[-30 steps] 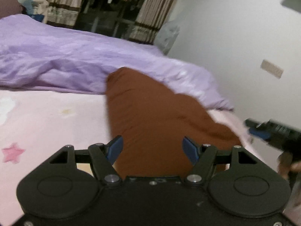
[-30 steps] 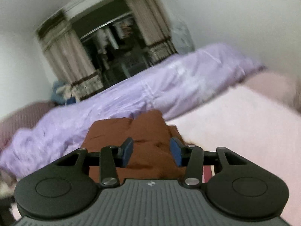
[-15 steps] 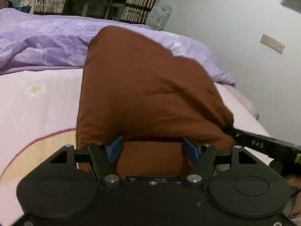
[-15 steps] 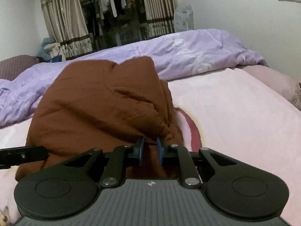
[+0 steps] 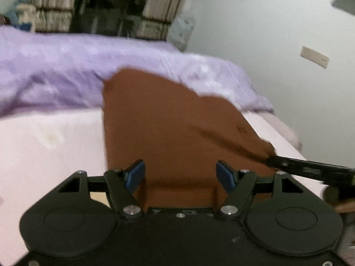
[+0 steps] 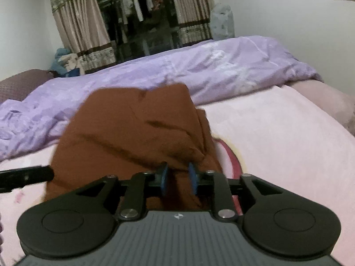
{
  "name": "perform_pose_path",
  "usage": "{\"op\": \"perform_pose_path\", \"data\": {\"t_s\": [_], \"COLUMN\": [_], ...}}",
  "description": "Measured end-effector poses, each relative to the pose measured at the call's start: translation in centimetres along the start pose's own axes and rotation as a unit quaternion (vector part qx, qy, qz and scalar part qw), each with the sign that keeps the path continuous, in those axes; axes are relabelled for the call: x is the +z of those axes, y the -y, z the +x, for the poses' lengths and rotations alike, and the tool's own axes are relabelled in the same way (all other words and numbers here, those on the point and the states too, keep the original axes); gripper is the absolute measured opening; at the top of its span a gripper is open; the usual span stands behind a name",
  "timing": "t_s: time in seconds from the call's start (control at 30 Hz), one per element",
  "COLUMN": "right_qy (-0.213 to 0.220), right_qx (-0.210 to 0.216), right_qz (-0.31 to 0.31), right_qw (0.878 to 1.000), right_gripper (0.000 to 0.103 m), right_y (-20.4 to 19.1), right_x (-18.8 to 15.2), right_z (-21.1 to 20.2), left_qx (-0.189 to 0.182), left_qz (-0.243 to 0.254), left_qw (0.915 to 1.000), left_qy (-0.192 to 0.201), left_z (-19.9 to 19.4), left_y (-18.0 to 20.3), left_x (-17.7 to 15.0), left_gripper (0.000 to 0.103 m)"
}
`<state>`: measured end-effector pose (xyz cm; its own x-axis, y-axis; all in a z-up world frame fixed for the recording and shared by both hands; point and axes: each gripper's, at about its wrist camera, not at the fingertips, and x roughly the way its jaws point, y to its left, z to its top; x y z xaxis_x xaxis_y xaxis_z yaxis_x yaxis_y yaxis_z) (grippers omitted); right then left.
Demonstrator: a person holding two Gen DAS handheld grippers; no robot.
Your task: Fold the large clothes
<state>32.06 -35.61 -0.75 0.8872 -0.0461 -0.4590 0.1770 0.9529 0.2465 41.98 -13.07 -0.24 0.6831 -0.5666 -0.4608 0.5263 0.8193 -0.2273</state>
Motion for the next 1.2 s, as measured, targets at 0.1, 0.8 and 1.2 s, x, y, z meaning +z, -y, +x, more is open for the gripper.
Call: {"op": "perform_pose_path", "data": {"t_s": [0.1,0.8,1.2], "right_qy": [0.032,-0.03,0.033], "right_qx": [0.008,-0.043,-0.021], "right_qz": [-0.018,-0.014,0.036], "right_qw": [0.999,0.999,0.999], "right_gripper": [0.038,0.037,0.072], "right_y": [-1.4,0.1,0.6], "right_x": [3.0,3.0,2.8], "right_z": [-0.2,11.6,2.9], "left_qx": [0.028,0.049,0.058], "left_qz": [-0.008,0.002,0.013], "left_qw": [0.9995,0.9987,0.9981], "left_qy": [0.015,-0.016,-0.014], "left_z": [0.9,10.3,5.3], "left_y": [-1.3,-2.1,-1.0], "left_x": [2.8,3.9,3.4], "left_gripper": [0.072,0.073,0.073]}}
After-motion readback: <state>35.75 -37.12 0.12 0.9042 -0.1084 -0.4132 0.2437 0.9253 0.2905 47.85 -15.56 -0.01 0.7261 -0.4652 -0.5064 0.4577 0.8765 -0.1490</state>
